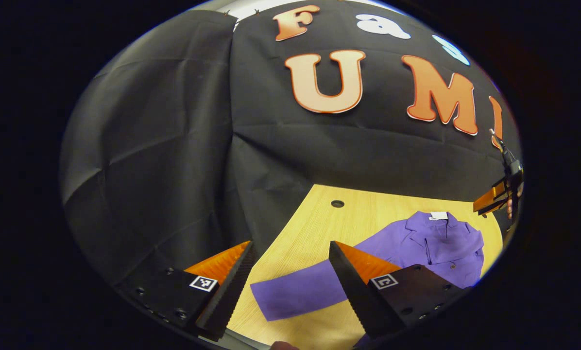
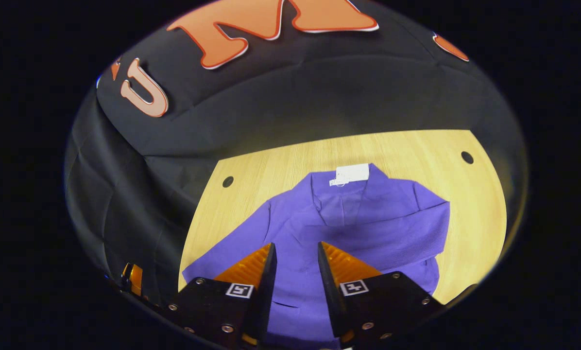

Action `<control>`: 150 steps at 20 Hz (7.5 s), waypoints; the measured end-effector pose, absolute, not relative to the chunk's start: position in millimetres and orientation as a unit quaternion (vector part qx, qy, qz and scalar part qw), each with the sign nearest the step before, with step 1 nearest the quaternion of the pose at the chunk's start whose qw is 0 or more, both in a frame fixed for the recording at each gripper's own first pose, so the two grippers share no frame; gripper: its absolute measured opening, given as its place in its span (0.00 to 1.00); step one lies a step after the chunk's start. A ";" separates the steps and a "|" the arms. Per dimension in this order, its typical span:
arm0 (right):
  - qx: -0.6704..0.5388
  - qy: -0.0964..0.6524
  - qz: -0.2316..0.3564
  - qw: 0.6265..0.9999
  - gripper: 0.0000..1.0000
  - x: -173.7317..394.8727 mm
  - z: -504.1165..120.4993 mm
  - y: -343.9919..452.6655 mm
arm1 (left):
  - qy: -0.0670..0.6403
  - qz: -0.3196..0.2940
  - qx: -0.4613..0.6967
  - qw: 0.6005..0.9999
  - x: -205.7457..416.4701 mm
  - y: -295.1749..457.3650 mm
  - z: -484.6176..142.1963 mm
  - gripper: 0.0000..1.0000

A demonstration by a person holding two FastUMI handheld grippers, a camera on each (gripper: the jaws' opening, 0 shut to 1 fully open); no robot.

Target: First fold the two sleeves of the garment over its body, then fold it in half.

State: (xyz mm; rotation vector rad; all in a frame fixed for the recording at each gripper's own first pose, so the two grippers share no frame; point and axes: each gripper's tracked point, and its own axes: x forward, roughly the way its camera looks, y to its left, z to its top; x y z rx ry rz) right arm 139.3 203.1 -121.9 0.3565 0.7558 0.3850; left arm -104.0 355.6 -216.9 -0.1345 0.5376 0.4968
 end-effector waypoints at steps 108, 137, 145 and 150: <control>0.038 0.103 0.061 0.992 0.95 -24.3 -140.7 -42.7 | 0.054 0.083 0.062 0.993 -48.9 25.7 -85.2 0.96; 0.054 0.522 0.103 0.845 0.96 -144.7 -407.5 -11.7 | 0.628 0.077 -0.062 0.772 -217.9 61.5 -421.9 1.00; 0.032 0.558 0.100 0.823 0.96 -151.7 -416.7 -12.1 | 0.664 0.052 -0.094 0.740 -205.7 58.4 -434.8 0.96; 0.023 0.576 0.111 0.809 0.83 -154.9 -416.4 -4.9 | 0.695 0.029 -0.078 0.714 -185.7 56.0 -444.1 0.97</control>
